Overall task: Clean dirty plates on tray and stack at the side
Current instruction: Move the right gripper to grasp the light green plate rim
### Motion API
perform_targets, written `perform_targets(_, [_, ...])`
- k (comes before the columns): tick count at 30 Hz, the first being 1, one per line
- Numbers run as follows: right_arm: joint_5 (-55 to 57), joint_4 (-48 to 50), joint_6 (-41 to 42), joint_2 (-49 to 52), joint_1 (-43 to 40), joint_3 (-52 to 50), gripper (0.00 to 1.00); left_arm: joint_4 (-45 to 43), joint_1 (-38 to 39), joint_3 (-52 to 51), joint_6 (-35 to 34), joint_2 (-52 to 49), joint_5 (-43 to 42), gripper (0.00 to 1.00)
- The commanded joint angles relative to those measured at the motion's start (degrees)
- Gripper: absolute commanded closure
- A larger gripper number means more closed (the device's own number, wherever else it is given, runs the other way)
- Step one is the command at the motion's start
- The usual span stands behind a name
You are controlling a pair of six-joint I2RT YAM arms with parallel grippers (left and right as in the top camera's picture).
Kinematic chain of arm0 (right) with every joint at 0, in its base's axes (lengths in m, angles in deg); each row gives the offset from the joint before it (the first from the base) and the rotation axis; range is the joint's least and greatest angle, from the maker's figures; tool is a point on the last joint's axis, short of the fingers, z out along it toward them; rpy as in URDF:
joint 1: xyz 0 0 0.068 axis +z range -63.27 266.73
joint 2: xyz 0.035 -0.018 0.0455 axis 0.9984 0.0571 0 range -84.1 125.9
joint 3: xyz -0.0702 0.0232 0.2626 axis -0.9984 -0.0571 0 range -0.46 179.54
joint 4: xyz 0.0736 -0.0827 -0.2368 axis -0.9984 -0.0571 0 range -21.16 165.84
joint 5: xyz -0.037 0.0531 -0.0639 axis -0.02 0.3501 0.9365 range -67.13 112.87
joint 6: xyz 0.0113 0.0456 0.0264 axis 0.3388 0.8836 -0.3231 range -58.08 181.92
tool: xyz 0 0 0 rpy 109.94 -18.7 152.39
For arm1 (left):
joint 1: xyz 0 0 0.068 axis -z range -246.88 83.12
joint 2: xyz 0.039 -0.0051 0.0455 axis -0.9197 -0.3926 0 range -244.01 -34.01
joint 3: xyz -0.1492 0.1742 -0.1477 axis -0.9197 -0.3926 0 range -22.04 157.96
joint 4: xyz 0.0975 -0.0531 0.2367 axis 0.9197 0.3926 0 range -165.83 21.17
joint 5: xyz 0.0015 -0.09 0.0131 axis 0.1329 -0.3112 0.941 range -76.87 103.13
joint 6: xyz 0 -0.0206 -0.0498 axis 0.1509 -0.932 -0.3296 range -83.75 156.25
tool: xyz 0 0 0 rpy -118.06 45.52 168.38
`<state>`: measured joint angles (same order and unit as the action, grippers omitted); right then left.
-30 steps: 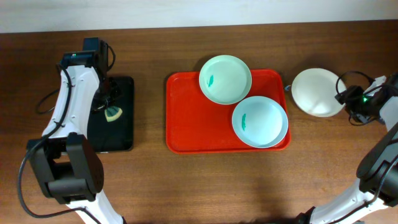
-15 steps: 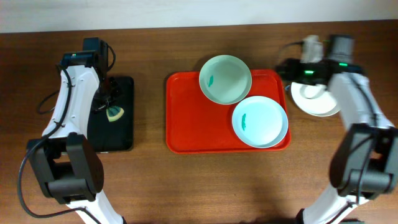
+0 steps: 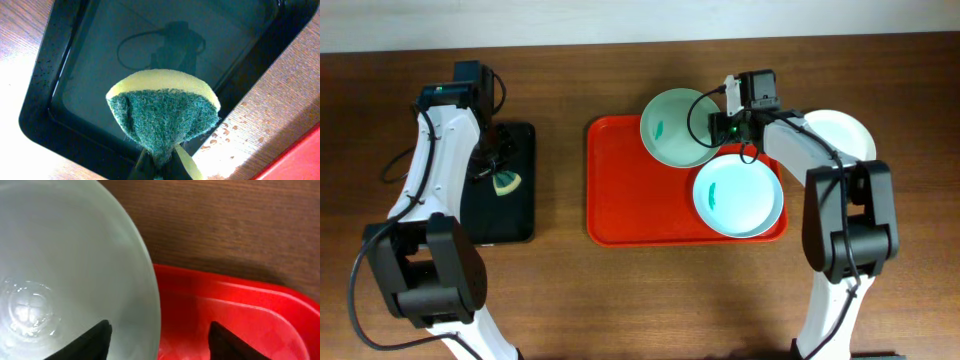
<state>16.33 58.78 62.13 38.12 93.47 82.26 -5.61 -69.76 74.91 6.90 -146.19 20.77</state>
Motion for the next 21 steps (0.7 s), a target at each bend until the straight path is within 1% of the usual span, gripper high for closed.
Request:
perform_targets(1, [0.57,1.09,0.92,0.33,0.07,0.33,0.42,-0.15,0.0,-0.39,0.94,0.02,-0.39,1.0])
perform_targets(4, [0.55,1.68,1.46,0.37,0.07,0.33,0.54,-0.13,0.0,-0.39,0.92,0.02,-0.39,1.0])
perform_targets(8, [0.52,2.71,3.3,1.01,0.2,0.33,0.54,-0.13,0.0,-0.39,0.92,0.02,-0.42,1.0])
perform_targets(14, [-1.97,5.35,3.28,1.27,1.86,0.33,0.55,-0.37,0.0,-0.39,0.92,0.02,-0.42,1.0])
perform_targets(21, [-0.22,4.44,3.26,1.99,2.62,0.33,0.55,-0.33,0.0,-0.39,0.92,0.02,-0.44,1.0])
